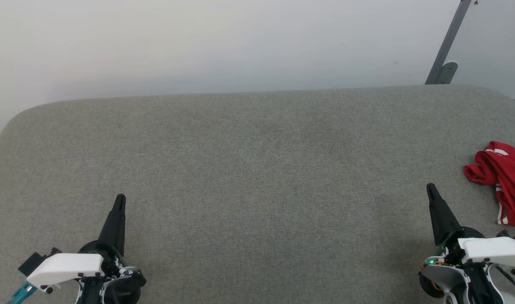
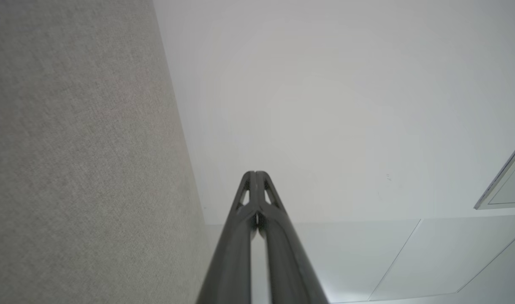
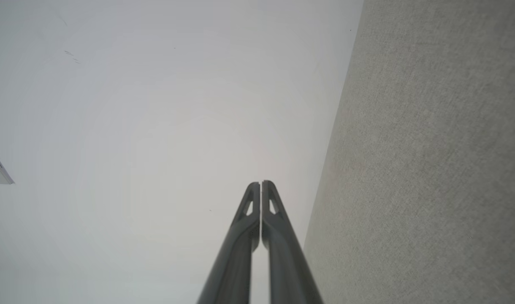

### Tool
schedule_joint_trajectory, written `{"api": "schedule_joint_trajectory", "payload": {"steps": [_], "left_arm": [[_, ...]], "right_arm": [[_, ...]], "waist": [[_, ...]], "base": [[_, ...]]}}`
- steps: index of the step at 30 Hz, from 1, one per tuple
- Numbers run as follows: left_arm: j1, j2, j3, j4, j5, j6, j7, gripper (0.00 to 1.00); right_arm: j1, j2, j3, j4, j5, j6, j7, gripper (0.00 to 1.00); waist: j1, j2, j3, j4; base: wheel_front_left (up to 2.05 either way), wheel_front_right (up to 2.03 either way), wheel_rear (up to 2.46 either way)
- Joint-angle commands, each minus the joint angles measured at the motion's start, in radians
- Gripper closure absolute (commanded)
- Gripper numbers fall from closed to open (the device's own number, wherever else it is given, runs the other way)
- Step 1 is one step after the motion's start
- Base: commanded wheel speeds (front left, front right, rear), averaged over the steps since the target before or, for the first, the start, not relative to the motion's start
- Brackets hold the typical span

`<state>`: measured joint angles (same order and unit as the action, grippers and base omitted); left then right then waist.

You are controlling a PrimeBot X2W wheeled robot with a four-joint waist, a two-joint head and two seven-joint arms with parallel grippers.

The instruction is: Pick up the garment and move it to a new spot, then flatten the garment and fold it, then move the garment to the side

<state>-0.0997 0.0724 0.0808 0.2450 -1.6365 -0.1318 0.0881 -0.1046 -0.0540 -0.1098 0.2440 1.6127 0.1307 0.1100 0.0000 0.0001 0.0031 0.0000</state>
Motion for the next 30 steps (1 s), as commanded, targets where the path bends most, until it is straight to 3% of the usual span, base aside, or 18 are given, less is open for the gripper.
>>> {"api": "schedule_joint_trajectory", "payload": {"steps": [1,30], "left_arm": [[-0.013,0.001,0.004,0.000,-0.004,0.002,0.004,1.00],[-0.014,-0.006,0.014,0.000,0.007,0.002,0.012,1.00]], "right_arm": [[-0.007,0.003,-0.002,0.002,0.005,0.000,0.006,1.00],[-0.006,0.004,-0.004,0.002,0.003,0.000,0.005,1.00]], "waist": [[0.0000,-0.0001,0.000,0.000],[0.0000,-0.0001,0.000,0.000]], "base": [[0.00,0.00,0.00],[0.00,0.00,0.00]]}}
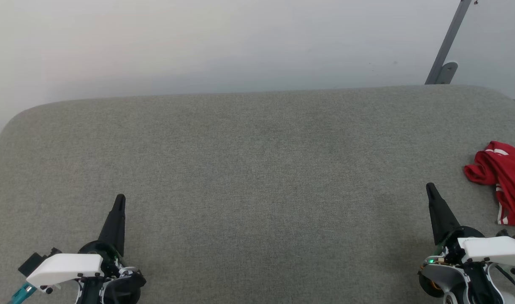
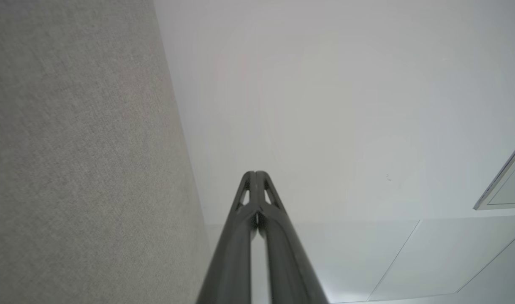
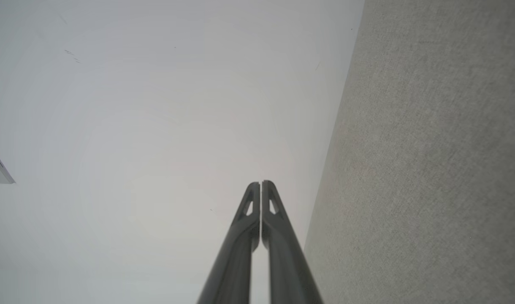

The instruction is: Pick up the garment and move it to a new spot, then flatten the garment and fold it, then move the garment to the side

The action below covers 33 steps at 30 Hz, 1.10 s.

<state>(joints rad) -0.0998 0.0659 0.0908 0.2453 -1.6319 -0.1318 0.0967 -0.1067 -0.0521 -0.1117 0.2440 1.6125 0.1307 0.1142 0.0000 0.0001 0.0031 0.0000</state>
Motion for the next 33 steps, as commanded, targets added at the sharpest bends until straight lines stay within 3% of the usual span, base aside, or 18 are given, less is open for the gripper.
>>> {"api": "schedule_joint_trajectory", "payload": {"steps": [1,33], "left_arm": [[-0.014,0.000,0.004,0.000,0.003,0.002,0.003,1.00],[-0.015,-0.006,0.012,0.000,0.010,0.002,0.010,1.00]], "right_arm": [[-0.004,0.002,-0.002,0.002,0.003,0.000,0.001,1.00],[-0.004,0.003,-0.003,0.002,0.002,0.000,0.002,1.00]], "waist": [[0.0000,-0.0001,0.000,0.000],[0.0000,-0.0001,0.000,0.000]], "base": [[0.00,0.00,0.00],[0.00,0.00,0.00]]}}
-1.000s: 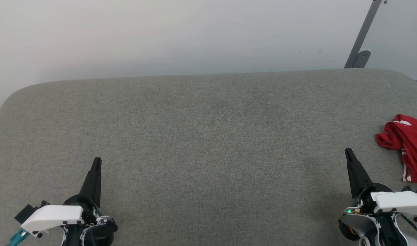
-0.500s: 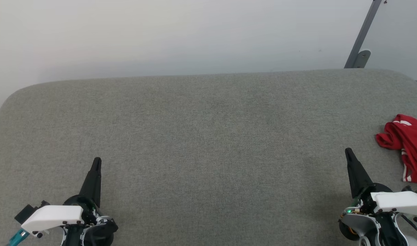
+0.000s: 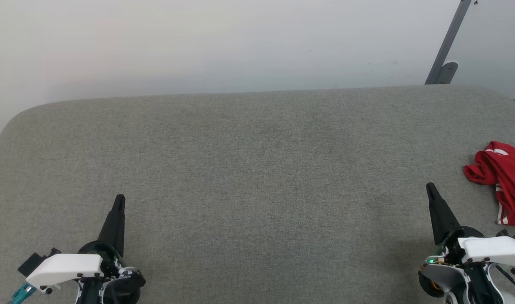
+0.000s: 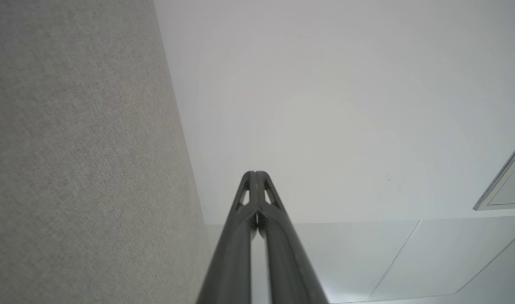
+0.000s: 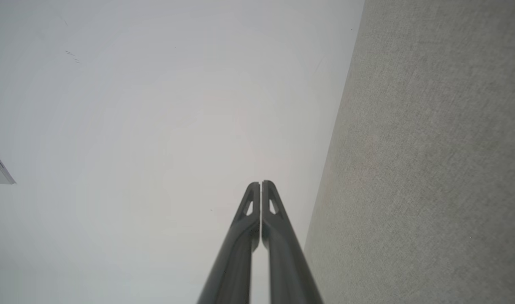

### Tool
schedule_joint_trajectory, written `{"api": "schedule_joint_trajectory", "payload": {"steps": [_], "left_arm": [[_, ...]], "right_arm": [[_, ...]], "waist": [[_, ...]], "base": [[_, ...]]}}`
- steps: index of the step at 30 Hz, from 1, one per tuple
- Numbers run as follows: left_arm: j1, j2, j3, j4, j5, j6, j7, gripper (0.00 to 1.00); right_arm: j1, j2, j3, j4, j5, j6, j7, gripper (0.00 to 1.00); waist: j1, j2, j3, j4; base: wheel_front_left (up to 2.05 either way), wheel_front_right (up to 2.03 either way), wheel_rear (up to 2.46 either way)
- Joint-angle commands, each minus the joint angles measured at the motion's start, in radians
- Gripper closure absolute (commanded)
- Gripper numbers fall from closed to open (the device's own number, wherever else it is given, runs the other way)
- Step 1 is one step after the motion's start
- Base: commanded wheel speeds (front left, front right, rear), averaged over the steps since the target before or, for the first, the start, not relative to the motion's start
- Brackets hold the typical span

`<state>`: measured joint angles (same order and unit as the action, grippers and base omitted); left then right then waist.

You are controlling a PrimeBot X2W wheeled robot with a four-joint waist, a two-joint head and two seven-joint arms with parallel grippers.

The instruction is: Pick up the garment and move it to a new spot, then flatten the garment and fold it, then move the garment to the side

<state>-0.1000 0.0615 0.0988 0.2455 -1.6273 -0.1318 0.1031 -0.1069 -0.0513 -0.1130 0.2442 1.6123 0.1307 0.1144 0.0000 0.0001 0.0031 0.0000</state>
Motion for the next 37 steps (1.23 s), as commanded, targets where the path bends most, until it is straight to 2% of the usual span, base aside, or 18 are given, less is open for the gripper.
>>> {"api": "schedule_joint_trajectory", "payload": {"steps": [1,37], "left_arm": [[-0.015,-0.002,0.004,0.000,0.006,0.002,0.003,1.00],[-0.015,-0.006,0.010,0.000,0.010,0.002,0.008,1.00]], "right_arm": [[-0.004,0.002,-0.002,0.002,0.002,0.000,0.002,1.00],[-0.004,0.002,-0.002,0.002,0.001,0.000,0.002,1.00]], "waist": [[0.0000,-0.0001,0.000,0.000],[0.0000,-0.0001,0.000,0.000]], "base": [[0.00,0.00,0.00],[0.00,0.00,0.00]]}}
